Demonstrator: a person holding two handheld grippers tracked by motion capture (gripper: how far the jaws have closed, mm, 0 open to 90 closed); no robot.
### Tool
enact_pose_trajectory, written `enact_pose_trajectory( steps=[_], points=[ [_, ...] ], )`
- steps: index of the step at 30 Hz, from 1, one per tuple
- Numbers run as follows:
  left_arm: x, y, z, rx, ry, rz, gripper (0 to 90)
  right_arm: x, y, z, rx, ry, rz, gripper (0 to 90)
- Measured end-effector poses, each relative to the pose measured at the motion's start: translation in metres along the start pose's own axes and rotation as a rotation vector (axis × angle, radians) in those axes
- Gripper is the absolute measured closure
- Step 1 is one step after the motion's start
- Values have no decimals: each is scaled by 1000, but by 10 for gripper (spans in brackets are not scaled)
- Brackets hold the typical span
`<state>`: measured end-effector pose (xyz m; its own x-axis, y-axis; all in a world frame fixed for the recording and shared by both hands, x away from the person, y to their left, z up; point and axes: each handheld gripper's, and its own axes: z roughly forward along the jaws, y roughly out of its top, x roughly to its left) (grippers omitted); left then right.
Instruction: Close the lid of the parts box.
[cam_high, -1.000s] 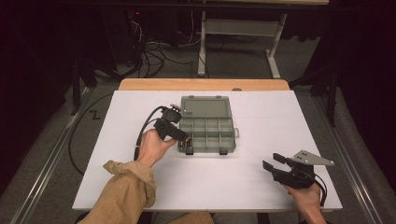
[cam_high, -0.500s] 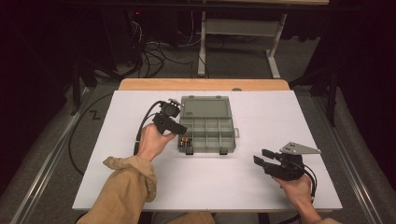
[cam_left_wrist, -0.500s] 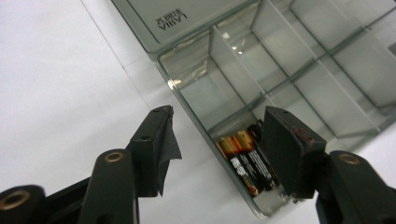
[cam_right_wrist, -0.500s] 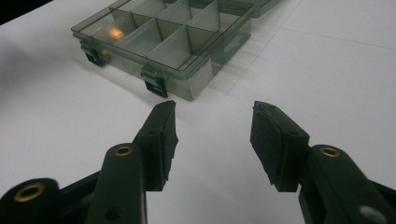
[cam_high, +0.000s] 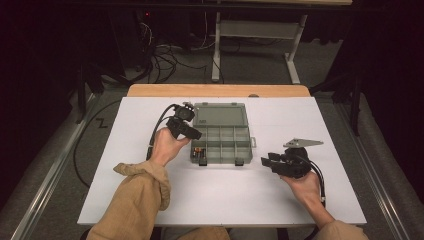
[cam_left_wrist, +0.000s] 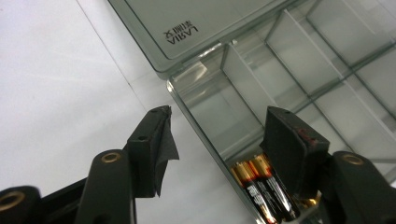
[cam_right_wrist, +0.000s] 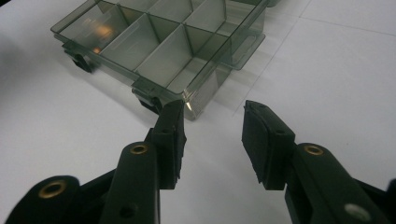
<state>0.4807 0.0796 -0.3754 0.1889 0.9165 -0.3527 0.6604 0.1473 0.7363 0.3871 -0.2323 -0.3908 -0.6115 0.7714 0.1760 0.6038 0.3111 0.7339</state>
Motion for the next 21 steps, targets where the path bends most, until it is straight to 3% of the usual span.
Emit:
enact_pose_trajectory(
  steps=[21],
  points=[
    [7,21,27,10,33,-35,378,1,60,42,144,-49,16,711]
  ],
)
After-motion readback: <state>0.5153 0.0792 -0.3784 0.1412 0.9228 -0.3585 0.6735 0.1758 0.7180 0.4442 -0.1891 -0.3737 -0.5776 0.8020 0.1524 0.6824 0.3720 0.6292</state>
